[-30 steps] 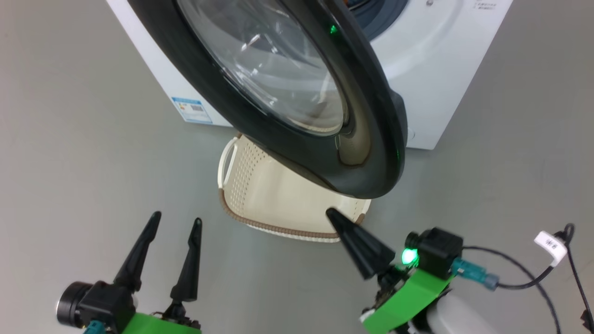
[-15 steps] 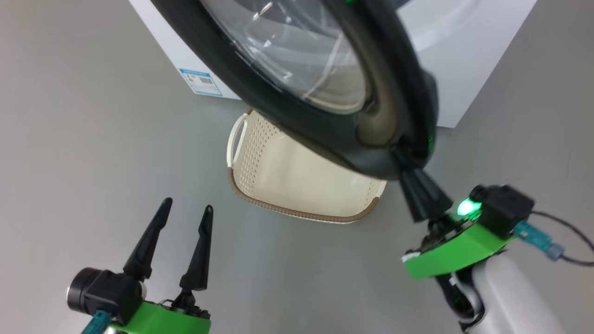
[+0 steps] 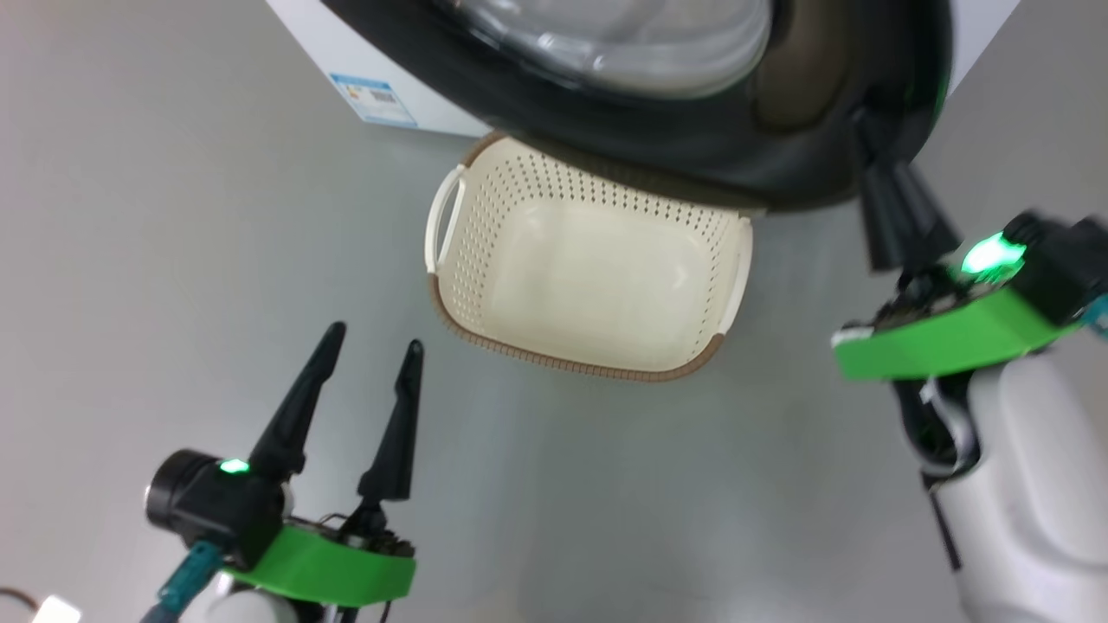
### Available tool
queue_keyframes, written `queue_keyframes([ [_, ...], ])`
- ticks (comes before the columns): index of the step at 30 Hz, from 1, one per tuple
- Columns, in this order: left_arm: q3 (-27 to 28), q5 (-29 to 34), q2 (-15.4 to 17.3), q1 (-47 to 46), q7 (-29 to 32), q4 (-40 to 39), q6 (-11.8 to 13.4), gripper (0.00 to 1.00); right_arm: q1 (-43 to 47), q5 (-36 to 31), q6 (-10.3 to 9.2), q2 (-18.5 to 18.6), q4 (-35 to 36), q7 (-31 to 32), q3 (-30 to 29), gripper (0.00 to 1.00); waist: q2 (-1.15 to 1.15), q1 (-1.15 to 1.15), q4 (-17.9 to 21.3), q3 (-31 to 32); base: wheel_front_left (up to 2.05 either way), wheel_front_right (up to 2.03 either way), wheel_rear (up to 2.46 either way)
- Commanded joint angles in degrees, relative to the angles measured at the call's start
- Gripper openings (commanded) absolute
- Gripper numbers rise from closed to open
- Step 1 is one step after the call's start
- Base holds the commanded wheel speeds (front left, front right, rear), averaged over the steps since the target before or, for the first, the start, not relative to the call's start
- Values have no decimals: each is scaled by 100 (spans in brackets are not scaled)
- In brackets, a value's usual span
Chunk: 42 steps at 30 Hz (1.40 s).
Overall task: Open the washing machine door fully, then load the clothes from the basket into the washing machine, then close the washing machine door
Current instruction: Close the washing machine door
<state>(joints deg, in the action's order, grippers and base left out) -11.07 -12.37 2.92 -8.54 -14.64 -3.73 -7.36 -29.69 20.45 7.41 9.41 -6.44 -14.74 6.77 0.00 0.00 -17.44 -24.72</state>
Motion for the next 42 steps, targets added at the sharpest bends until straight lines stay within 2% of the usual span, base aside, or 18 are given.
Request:
queue_keyframes([
  [1,119,-11,77,-143,-36,-151,-13,100,-164,-40,8,-20,119,-26,43,0,0,0,-63,-130,0,0,0],
  [6,-253,3,118,-456,-36,-146,-13,100,-672,-143,8,208,26,-26,-67,0,0,0,-189,-356,0,0,0],
  [13,-468,-102,88,-780,-36,-192,-13,100,-1328,-193,8,400,-166,-26,-219,0,0,0,-256,-588,0,0,0],
  [29,-587,-195,66,-1042,-36,-236,-13,100,-2419,-168,8,534,-701,-26,-343,0,0,0,-253,-1032,0,0,0],
  [42,-623,-258,36,-1090,-36,-224,-13,100,-2680,-393,8,604,-1041,-26,-377,0,0,0,-211,-986,0,0,0],
])
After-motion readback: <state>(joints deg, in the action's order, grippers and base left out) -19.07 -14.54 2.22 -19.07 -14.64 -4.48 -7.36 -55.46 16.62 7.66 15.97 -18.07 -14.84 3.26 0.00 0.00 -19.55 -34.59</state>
